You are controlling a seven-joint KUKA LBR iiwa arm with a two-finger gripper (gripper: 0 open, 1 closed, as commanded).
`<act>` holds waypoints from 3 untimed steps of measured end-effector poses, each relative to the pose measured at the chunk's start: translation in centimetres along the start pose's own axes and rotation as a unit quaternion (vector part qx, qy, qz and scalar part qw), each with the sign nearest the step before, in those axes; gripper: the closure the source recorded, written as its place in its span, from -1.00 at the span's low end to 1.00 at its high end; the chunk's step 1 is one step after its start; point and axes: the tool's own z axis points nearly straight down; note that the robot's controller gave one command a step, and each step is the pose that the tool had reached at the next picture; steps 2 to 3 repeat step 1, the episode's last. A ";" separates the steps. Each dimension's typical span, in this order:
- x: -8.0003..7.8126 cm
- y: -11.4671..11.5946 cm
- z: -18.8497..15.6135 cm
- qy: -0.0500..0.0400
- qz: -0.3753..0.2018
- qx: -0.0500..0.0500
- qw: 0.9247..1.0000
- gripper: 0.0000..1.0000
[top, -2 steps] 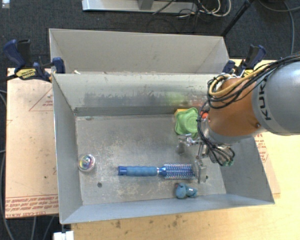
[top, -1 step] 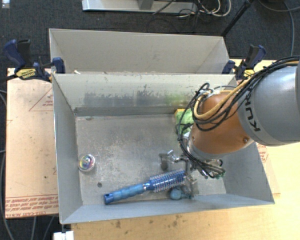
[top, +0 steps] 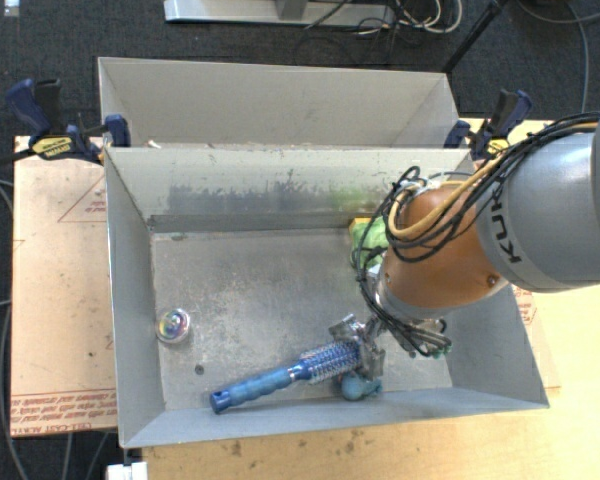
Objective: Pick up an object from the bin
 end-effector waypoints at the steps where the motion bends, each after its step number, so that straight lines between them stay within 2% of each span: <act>1: -3.1 2.8 -21.8 -0.004 -0.001 0.002 1.000 1.00; 3: -3.1 2.8 -21.8 -0.004 -0.001 0.002 1.000 1.00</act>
Offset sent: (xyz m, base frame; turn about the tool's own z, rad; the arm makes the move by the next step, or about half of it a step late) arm 0.0118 0.0378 0.2140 -0.0017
